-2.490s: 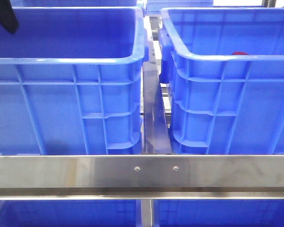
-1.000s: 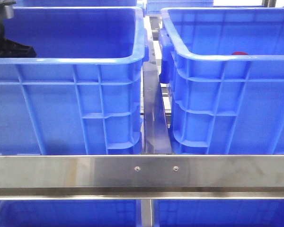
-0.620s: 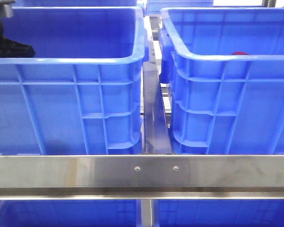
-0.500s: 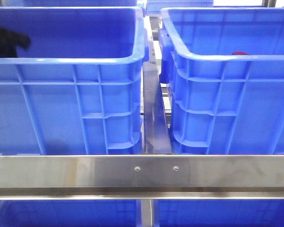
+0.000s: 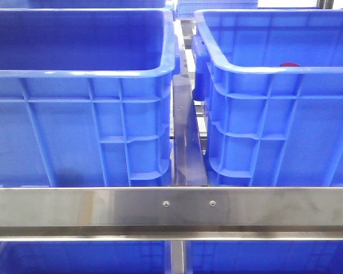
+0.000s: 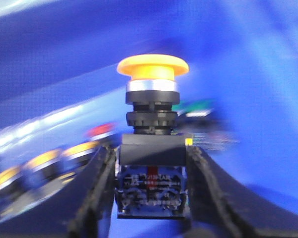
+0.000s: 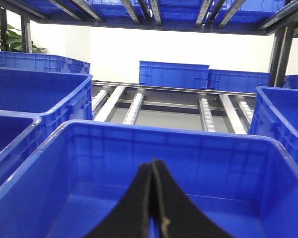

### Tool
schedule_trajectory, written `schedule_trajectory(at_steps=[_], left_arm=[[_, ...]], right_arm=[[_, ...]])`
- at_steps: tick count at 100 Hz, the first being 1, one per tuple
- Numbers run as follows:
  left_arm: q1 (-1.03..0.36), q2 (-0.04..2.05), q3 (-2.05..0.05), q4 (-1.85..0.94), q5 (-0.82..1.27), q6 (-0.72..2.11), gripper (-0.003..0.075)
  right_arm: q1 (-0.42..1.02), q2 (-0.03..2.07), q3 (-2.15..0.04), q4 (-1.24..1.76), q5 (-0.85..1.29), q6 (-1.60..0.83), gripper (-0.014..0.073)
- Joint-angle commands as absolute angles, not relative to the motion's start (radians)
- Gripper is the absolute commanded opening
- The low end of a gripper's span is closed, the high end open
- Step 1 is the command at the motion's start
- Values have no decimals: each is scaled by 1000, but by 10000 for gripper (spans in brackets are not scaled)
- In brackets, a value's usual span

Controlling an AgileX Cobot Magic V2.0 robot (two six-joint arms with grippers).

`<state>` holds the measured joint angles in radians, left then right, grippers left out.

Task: Pick red and yellow buttons and place in box

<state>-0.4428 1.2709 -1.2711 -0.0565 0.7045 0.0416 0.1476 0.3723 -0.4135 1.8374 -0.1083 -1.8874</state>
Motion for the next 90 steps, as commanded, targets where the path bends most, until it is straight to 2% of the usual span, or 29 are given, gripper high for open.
schedule_trajectory(at_steps=[1,28,41,48,55,62,76,83,90], left_arm=[[-529,1208,-1304,-63,665,44,-19],[-802,1186,-1304,-63,671,62,-19],[-875,1186,-1304,-63,661,62,-19],[-890,1186,-1304,-63,656,62,-19],[-892,1186,-1304,-63,656,62,-19],[-892,1186,-1304,-63,656,62,-19],[-892,1186,-1304,-63,656,62,-19],[-892,1186,-1304,-63,656,62,-19],[-892,1186,-1304,-63,656,62,-19]], right_arm=[[149,378,-439,1919,-75,-1891,-68],[149,378,-439,1919,-78,-1891,-66],[149,378,-439,1919,-76,-1891,-60],[149,378,-439,1919,-74,-1891,-22],[149,378,-439,1919,-72,-1891,52],[149,378,-439,1919,-71,-1891,167],[149,378,-439,1919,-45,-1865,452],[149,378,-439,1919,-15,-1834,540],[149,378,-439,1919,30,-1784,566]])
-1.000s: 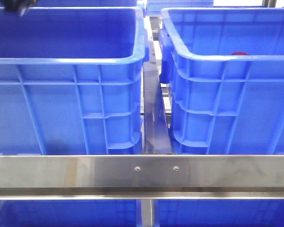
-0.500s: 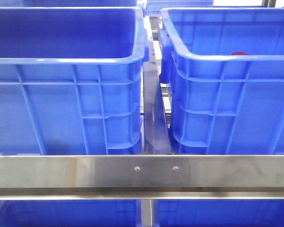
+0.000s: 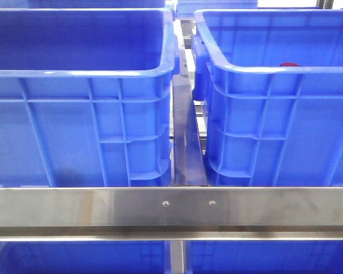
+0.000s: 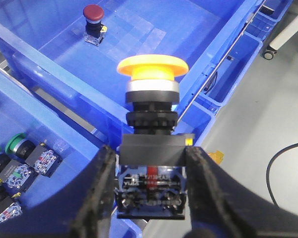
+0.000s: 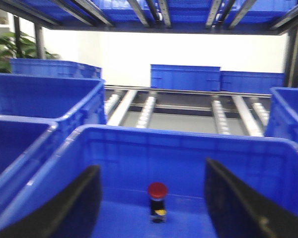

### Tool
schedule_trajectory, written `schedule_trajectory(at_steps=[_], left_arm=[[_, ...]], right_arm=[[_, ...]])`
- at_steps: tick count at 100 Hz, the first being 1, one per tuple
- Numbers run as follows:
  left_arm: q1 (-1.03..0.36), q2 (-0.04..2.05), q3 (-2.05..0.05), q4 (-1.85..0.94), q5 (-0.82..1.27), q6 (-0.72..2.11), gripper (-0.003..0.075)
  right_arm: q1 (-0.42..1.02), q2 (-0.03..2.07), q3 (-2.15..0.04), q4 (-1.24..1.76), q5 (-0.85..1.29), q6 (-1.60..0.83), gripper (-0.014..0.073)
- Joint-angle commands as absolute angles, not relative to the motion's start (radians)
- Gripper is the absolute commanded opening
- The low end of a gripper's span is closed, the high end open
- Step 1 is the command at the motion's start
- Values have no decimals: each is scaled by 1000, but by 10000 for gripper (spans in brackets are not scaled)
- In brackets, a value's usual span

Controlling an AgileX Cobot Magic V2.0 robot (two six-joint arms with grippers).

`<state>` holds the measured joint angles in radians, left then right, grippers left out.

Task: Pick red and yellow buttons and place in box

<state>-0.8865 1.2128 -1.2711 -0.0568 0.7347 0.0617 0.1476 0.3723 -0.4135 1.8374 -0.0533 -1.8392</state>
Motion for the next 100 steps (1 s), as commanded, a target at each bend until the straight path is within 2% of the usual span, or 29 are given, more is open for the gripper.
schedule_trajectory(at_steps=[1,21,41,60,100], left_arm=[[-892,1186,-1304,-63,656,62,-19],[-892,1186,-1304,-67,656,62,-19],[-892,1186,-1304,-69,656,62,-19],[-892,1186,-1304,-69,656,62,-19],[-892,1186,-1304,-69,656,62,-19]], right_arm=[[149,378,-439,1919,35,-1778,565],[149,412,-443,1919,244,-1537,561],[149,556,-446,1919,506,-1292,561],[149,710,-510,1919,727,-1227,561],[155,1000,-688,1919,993,-1067,561]])
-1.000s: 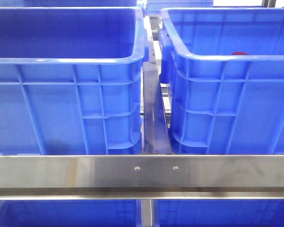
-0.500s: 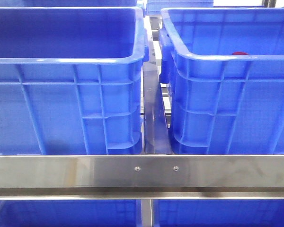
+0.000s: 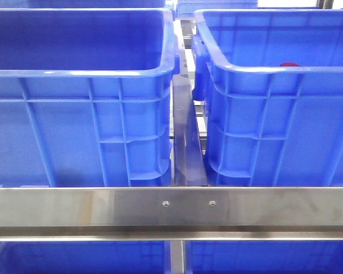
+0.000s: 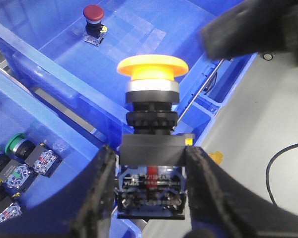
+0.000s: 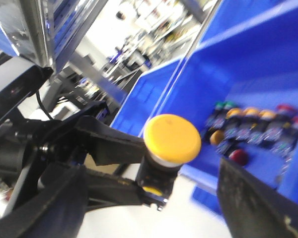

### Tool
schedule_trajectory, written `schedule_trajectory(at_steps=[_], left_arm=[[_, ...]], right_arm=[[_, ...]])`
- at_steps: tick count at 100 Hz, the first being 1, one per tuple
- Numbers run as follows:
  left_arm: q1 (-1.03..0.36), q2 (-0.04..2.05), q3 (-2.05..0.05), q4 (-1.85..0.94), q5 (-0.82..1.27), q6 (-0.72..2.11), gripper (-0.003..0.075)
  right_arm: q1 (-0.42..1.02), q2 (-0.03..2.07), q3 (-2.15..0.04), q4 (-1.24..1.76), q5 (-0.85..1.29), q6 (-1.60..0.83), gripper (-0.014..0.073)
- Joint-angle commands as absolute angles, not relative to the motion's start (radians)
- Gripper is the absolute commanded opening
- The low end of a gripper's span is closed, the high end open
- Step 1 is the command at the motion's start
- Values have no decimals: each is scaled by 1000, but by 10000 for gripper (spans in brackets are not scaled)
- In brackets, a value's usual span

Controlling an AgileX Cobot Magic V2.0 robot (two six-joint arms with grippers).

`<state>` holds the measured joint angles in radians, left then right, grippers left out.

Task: Pick red and yellow buttons and place in box

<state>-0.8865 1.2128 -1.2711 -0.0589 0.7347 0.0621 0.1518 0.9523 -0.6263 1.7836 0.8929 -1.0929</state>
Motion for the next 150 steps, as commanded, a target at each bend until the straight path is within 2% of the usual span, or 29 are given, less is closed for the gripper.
schedule_trajectory(at_steps=[1,53,80,113,120,127,141,150], left_arm=[[-892,1186,-1304,-69,656,62,-19],[-892,1186,-1304,-71,656,62,-19],[-892,1186,-1304,-71,656,62,-19],[-892,1186,-1304,-71,682,62,-10],[-892,1186,-1304,-71,685,62,46],[-892,1186,-1304,-71,689,62,150],[-892,1186,-1304,-67,693,62,479],[-892,1186,-1304,-65,693,62,600]], right_arm=[[155,1010,-691,1919,997,-1065,561],[155,1229,-837,1919,1114,-1052,550],[206,1250,-851,1919,1112,-1052,318],[216,1255,-851,1919,1103,-1060,134],[215,1255,-851,1919,1103,-1065,127],[215,1255,-851,1919,1103,-1073,127],[212,1255,-851,1919,1103,-1121,127],[212,1255,-851,1919,1102,-1146,127]])
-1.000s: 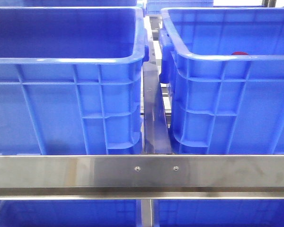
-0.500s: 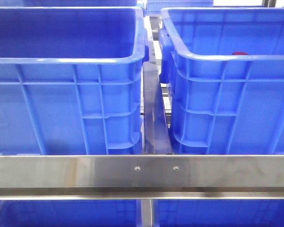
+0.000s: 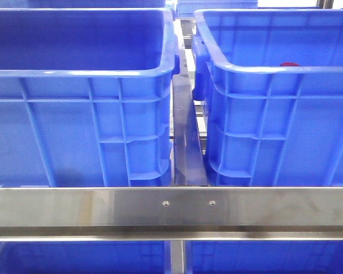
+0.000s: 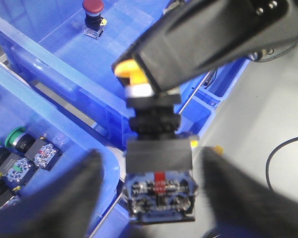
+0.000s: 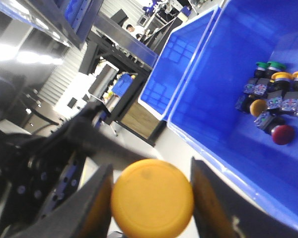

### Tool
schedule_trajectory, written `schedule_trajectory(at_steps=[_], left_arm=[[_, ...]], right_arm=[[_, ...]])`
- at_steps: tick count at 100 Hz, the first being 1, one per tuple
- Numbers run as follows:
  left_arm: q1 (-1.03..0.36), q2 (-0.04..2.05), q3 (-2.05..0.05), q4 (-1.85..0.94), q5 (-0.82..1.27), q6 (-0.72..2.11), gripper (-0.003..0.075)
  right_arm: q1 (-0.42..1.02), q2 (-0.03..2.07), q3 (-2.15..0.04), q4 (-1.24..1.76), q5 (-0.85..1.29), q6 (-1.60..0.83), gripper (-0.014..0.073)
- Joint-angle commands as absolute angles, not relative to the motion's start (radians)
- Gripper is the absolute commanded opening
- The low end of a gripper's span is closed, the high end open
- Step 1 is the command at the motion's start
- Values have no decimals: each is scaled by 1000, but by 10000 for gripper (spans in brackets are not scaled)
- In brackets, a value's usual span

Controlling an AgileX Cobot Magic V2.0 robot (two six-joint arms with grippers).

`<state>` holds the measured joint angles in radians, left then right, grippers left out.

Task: Pick red and yellow buttons and place in box

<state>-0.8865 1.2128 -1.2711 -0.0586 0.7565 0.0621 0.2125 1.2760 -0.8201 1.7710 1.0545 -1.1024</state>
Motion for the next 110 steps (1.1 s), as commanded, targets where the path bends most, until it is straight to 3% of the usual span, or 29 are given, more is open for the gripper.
schedule_trajectory(at_steps=[1,36,70,110], left_arm=[[-892,1186,-1304,-65,693,62,611],[-844,1186,-1304,-47,693,36,620],[-610,1175,-1298,-47,694,30,620],[-333,915,-1036,-49,564,0,620]], right_arm=[[212,1255,-851,1919,1101,-1148,127],[154,1254,-851,1919,1016,-1300,127],[-44,1244,-851,1919,1112,-1326,127],[-80,1244,-851,1919,1109,-1327,127]])
